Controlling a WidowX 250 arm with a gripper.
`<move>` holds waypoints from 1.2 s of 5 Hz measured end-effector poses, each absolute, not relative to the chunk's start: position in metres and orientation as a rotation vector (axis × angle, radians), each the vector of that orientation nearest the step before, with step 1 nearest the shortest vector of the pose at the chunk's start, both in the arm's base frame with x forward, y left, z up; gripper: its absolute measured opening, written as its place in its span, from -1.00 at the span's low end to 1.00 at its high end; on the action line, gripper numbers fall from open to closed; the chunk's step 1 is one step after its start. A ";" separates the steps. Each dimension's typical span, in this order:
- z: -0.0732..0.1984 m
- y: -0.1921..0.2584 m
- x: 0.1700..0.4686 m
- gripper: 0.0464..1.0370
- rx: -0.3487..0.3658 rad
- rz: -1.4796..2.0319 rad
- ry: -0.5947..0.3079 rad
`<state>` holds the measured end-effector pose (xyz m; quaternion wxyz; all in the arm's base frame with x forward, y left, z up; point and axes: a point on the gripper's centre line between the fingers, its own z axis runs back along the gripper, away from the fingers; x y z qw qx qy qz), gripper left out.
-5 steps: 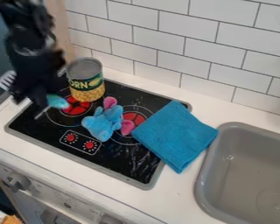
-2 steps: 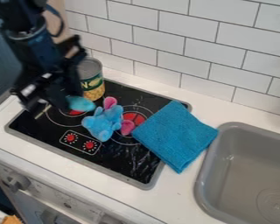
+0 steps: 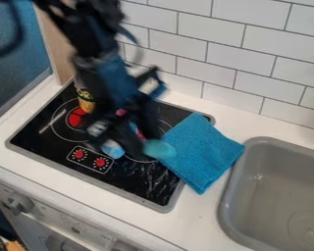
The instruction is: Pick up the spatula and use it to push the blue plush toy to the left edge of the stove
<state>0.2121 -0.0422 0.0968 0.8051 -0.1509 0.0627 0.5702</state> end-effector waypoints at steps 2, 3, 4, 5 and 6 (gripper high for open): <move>0.074 -0.051 0.225 -0.48 -0.427 1.190 0.314; 0.067 -0.042 0.238 -0.48 -0.427 1.231 0.304; 0.063 -0.033 0.247 -0.48 -0.408 1.263 0.264; 0.055 -0.020 0.262 -0.48 -0.383 1.315 0.223; 0.045 -0.009 0.275 -0.48 -0.402 1.365 0.234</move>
